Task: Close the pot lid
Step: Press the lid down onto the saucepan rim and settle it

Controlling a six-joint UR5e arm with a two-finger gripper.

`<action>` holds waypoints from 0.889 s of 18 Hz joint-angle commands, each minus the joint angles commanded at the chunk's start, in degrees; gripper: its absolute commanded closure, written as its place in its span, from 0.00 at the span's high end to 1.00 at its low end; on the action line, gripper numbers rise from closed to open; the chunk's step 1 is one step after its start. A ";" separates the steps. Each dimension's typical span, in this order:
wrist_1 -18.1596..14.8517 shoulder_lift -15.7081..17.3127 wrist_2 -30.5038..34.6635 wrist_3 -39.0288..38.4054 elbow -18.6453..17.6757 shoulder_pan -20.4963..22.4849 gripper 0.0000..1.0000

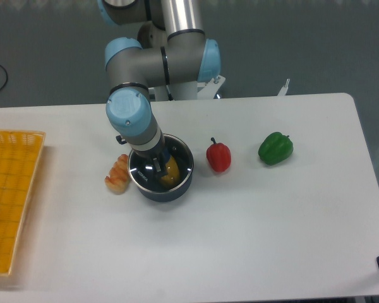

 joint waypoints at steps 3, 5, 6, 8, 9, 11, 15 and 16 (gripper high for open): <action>0.00 0.00 0.00 0.35 0.00 -0.09 0.67; 0.00 0.00 0.09 0.26 -0.09 -0.09 0.67; 0.00 0.00 0.09 0.26 -0.09 -0.09 0.67; 0.09 0.00 0.35 0.35 -0.35 -0.09 0.80; 0.09 0.00 1.05 0.53 -0.44 -0.09 0.90; 0.09 -0.35 3.24 1.14 -0.44 -0.78 0.91; 0.09 -0.44 3.25 0.79 -0.44 -0.97 0.97; 0.09 -0.53 3.16 0.88 -0.44 -0.97 0.97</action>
